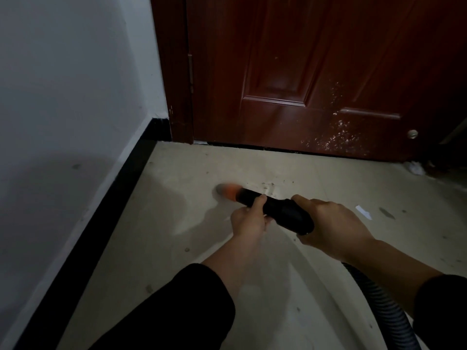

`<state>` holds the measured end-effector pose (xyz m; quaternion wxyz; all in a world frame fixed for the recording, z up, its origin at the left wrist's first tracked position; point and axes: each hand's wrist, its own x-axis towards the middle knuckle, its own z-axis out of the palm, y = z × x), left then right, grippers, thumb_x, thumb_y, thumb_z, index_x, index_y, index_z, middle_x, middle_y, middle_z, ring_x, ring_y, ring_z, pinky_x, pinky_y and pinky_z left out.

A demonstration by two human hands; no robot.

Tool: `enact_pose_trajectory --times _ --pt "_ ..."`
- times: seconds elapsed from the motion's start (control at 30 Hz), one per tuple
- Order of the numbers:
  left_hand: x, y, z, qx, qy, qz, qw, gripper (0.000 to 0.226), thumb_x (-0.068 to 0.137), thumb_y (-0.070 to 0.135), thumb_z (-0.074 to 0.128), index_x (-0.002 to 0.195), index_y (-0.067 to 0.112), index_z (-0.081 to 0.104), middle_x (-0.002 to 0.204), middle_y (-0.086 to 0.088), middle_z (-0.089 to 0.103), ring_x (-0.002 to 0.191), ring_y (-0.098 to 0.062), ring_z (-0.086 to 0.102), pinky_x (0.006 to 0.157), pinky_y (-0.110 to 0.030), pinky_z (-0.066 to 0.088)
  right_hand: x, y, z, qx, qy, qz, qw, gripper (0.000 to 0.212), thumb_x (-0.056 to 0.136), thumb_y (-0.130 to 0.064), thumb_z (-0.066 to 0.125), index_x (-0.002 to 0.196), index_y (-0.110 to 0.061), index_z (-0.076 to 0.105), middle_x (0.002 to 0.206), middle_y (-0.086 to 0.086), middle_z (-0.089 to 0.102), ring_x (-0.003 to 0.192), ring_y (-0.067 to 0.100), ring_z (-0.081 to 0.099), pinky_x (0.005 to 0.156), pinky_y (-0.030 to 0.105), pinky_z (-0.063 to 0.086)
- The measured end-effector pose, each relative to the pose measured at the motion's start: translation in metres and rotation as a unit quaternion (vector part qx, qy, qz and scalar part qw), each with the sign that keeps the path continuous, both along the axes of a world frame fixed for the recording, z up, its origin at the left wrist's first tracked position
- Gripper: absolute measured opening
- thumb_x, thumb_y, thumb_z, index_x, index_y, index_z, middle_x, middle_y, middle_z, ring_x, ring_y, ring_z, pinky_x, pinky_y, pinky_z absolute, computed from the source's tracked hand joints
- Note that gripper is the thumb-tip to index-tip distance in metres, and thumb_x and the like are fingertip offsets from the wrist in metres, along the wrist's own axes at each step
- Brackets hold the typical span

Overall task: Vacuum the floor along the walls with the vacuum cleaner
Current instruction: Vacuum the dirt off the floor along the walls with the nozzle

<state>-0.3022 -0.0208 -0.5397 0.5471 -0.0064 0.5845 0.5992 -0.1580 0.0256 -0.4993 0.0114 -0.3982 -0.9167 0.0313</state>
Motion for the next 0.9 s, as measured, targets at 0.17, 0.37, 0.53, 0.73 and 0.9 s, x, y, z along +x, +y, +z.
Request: enact_pose_trajectory --times 0.17,0.37,0.53,0.73,0.9 --pt "0.006 -0.006 -0.002 -0.02 0.013 -0.01 1.0 0.024 0.09 0.027 0.069 0.079 0.006 0.063 0.076 -0.012 0.07 0.068 -0.02 0.066 0.073 -0.031 0.053 0.01 -0.006 -0.001 -0.01 0.004 0.013 1.0 0.048 0.082 -0.029 0.069 0.124 -0.029 0.046 0.094 -0.004 0.063 0.078 0.015 0.06 0.067 0.029 0.053" --pt "0.005 -0.026 -0.002 -0.032 0.035 -0.013 0.999 0.03 0.091 0.027 0.067 0.07 0.007 0.061 0.076 -0.015 0.066 0.069 -0.024 0.061 0.079 -0.036 0.054 0.011 -0.017 -0.003 -0.027 0.006 0.035 0.999 0.048 0.081 -0.029 0.07 0.123 -0.029 0.046 0.093 -0.006 0.061 0.076 0.013 0.058 0.067 0.028 0.052" --pt "0.002 -0.046 0.0 -0.029 0.033 0.002 0.999 0.027 0.091 0.025 0.067 0.073 0.006 0.061 0.08 -0.018 0.065 0.073 -0.026 0.06 0.075 -0.034 0.051 0.009 -0.034 -0.001 -0.037 0.0 0.058 0.998 0.05 0.083 -0.03 0.069 0.127 -0.028 0.045 0.098 -0.003 0.062 0.081 0.015 0.06 0.069 0.03 0.053" --pt "0.002 -0.068 0.003 -0.027 0.004 0.016 0.999 0.02 0.093 0.022 0.066 0.082 0.006 0.062 0.088 -0.019 0.068 0.073 -0.023 0.063 0.058 -0.025 0.049 0.012 -0.049 0.005 -0.051 -0.007 0.083 0.995 0.051 0.083 -0.03 0.069 0.128 -0.027 0.044 0.099 -0.004 0.061 0.082 0.016 0.06 0.07 0.03 0.053" --pt "-0.001 -0.075 0.004 -0.046 0.022 0.016 0.999 0.021 0.091 0.024 0.066 0.083 0.005 0.064 0.084 -0.017 0.068 0.071 -0.023 0.064 0.063 -0.027 0.049 0.006 -0.054 0.01 -0.058 -0.017 0.083 0.995 0.052 0.082 -0.028 0.069 0.127 -0.027 0.044 0.101 -0.002 0.061 0.083 0.018 0.059 0.07 0.031 0.052"
